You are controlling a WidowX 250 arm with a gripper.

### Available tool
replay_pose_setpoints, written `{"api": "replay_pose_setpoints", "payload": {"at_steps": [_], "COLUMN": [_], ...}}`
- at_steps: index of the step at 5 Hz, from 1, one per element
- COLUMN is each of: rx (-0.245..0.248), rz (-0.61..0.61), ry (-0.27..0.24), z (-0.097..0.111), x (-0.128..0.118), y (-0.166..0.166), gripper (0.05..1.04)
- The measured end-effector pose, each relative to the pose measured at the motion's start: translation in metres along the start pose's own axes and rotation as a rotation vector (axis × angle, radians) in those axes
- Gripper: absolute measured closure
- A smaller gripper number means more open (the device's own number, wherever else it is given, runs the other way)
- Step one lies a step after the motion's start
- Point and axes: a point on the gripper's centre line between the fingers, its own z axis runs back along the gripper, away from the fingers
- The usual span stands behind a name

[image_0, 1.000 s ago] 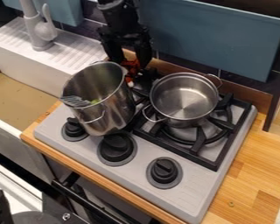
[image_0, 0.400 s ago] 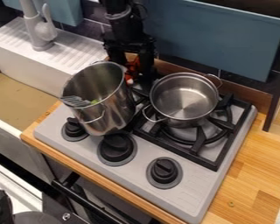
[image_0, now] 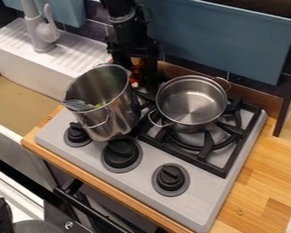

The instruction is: Put the orange object in the silver pot

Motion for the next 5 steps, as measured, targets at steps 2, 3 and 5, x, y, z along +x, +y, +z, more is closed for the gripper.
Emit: {"api": "replay_pose_setpoints", "payload": {"at_steps": [2, 3, 5], "rx": [-0.024, -0.004, 0.001], "rz": [0.048, 0.081, 0.176], "ry": [-0.061, -0.086, -0.231], "z": [0.013, 0.02, 0.048], "x": [-0.007, -0.006, 0.001], "y": [0.009, 0.012, 0.004], "gripper": [0.82, 0.923, 0.984]}}
